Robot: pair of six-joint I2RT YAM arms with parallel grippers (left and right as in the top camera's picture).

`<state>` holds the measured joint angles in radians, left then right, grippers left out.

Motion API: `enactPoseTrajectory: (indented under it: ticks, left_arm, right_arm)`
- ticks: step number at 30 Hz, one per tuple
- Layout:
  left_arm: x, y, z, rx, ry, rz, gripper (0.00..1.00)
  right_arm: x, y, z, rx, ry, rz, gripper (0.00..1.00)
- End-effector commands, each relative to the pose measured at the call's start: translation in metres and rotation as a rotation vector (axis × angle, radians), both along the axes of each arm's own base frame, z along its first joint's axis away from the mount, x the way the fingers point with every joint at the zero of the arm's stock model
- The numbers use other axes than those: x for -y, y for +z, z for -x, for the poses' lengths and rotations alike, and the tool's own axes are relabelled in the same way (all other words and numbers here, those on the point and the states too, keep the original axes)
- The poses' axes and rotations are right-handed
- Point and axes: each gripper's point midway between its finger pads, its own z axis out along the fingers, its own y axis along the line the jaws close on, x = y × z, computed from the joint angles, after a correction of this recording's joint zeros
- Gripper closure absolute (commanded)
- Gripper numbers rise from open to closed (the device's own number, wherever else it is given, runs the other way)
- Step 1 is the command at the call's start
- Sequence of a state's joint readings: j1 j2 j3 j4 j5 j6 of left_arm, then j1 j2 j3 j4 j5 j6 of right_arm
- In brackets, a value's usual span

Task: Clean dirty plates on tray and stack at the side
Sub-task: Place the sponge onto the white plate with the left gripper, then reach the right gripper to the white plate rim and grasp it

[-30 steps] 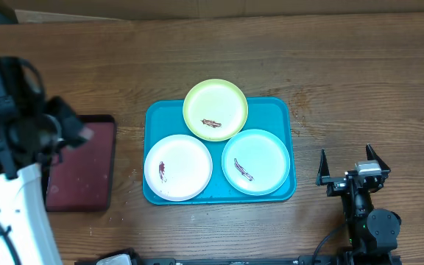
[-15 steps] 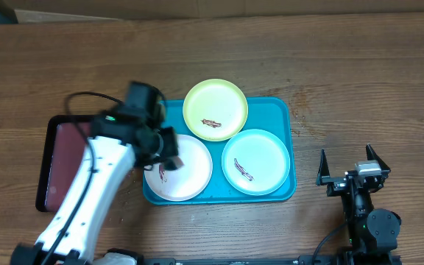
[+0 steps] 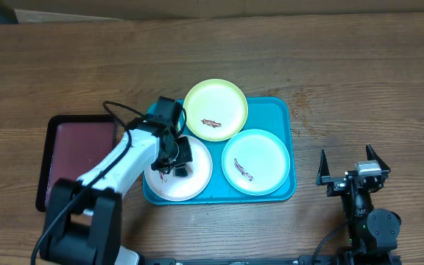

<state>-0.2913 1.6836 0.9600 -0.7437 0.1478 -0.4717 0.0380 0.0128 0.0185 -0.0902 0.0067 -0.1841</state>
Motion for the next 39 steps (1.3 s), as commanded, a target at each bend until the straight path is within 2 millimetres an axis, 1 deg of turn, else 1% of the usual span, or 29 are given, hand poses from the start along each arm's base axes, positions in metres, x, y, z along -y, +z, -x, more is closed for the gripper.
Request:
enactPoseTrajectory:
  ticks: [1,3,5,6,7,8,9,10,11,12,14,16,19,21,22,23,24,26,27,28,29,30,31,32,33,36,38,39]
  left_arm:
    - [0.011,0.003,0.005,0.0,-0.119,0.052,0.78]
    - [0.009,0.011,-0.001,0.022,-0.123,0.038,0.75]
    - [0.009,0.025,-0.009,0.053,-0.121,0.031,0.72]
    - [0.009,0.04,-0.014,0.08,-0.121,0.028,0.69]
    - [0.009,0.048,-0.017,0.096,-0.12,0.026,0.66]
    - [0.007,0.062,-0.021,0.119,-0.118,0.017,0.61]
    - [0.005,0.074,-0.024,0.139,-0.114,0.005,0.51]
    - [0.001,0.088,-0.026,0.159,-0.107,-0.014,0.38]
    - [-0.004,0.101,-0.027,0.178,-0.096,-0.036,0.16]
    - [-0.007,0.113,-0.027,0.195,-0.092,-0.05,0.0]
    - [-0.008,0.128,-0.027,0.216,-0.09,-0.052,0.0]
    - [-0.009,0.137,-0.024,0.224,-0.089,-0.049,0.0]
    - [-0.014,0.14,-0.018,0.216,-0.085,-0.066,0.0]
    - [-0.019,0.141,-0.015,0.202,-0.049,-0.067,0.0]
    - [-0.023,0.142,-0.014,0.195,-0.018,-0.066,0.0]
    - [-0.029,0.143,-0.012,0.185,0.029,-0.064,0.02]
    - [-0.035,0.146,-0.012,0.184,0.075,-0.054,0.04]
    - [-0.043,0.157,-0.013,0.206,0.139,-0.004,0.05]
    - [-0.047,0.164,-0.014,0.226,0.163,0.029,0.05]
    - [-0.054,0.171,-0.014,0.249,0.189,0.054,0.06]
    - [-0.06,0.177,-0.014,0.27,0.207,0.067,0.06]
    - [-0.07,0.185,-0.013,0.299,0.231,0.073,0.06]
    - [-0.079,0.19,-0.012,0.318,0.25,0.068,0.05]
    - [-0.089,0.193,-0.01,0.329,0.281,0.059,0.05]
    - [-0.098,0.195,-0.007,0.333,0.313,0.048,0.04]
    - [-0.122,0.195,0.004,0.314,0.389,0.0,0.01]
    - [-0.133,0.19,0.012,0.283,0.42,-0.04,0.0]
    - [-0.137,0.189,0.016,0.266,0.43,-0.057,0.0]
  right_arm:
    - [0.001,-0.001,0.0,0.006,-0.006,0.0,0.0]
    - [0.001,-0.001,0.0,0.006,-0.006,0.0,0.0]
    - [0.001,-0.001,0.0,0.006,-0.006,0.0,0.0]
    - [0.001,-0.001,0.0,0.006,-0.006,0.0,0.0]
    - [0.001,-0.001,0.0,0.006,-0.006,0.0,0.0]
    - [0.001,-0.001,0.0,0.006,-0.006,0.0,0.0]
    - [0.001,-0.001,0.0,0.006,-0.006,0.0,0.0]
    - [0.001,-0.001,0.0,0.006,-0.006,0.0,0.0]
    - [0.001,-0.001,0.0,0.006,-0.006,0.0,0.0]
    - [0.001,-0.001,0.0,0.006,-0.006,0.0,0.0]
    - [0.001,-0.001,0.0,0.006,-0.006,0.0,0.0]
    - [0.001,-0.001,0.0,0.006,-0.006,0.0,0.0]
    - [0.001,0.0,0.0,0.012,-0.006,0.0,0.0]
    - [0.0,0.008,0.0,0.044,0.001,-0.002,0.0]
    - [-0.005,0.012,0.0,0.061,0.032,-0.003,0.0]
    - [-0.02,0.015,0.002,0.071,0.12,-0.013,0.0]
    - [-0.041,0.014,0.007,0.06,0.247,-0.054,0.0]
    - [-0.086,0.02,0.029,0.057,0.537,-0.12,0.0]
    - [-0.109,0.026,0.048,0.064,0.712,-0.136,0.0]
    - [-0.128,0.032,0.07,0.076,0.88,-0.132,0.0]
    - [-0.14,0.037,0.09,0.094,1.012,-0.109,0.0]
    - [-0.149,0.044,0.109,0.146,1.126,-0.056,0.0]
    - [-0.153,0.053,0.123,0.206,1.193,-0.008,0.0]
    - [-0.153,0.066,0.132,0.264,1.216,0.009,0.0]
    - [-0.152,0.08,0.136,0.314,1.209,0.002,0.0]
    - [-0.137,0.138,0.143,0.51,1.088,-0.078,0.0]
    - [-0.129,0.168,0.143,0.568,1.015,-0.088,0.0]
    - [-0.128,0.179,0.141,0.567,0.985,-0.068,0.0]
